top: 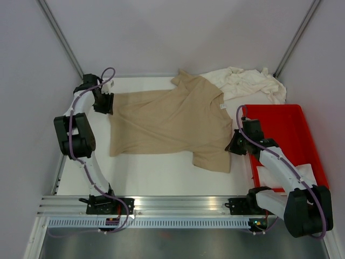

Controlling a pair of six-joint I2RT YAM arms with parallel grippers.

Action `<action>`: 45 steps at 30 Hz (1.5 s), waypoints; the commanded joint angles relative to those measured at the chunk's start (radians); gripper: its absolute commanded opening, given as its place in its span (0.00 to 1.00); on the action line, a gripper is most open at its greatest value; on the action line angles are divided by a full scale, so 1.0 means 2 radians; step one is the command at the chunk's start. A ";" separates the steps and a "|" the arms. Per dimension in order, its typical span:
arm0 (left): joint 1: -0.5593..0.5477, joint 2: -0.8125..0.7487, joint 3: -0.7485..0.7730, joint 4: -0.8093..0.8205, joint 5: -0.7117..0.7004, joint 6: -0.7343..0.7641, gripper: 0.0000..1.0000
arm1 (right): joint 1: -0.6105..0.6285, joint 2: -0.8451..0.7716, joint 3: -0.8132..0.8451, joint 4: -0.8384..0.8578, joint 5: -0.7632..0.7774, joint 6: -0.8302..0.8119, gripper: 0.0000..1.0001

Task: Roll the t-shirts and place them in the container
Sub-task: Flatten the tshirt, then fold the tshirt

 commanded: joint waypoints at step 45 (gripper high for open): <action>-0.112 -0.423 -0.492 0.039 -0.153 0.416 0.02 | -0.031 -0.027 -0.005 -0.054 -0.028 -0.010 0.00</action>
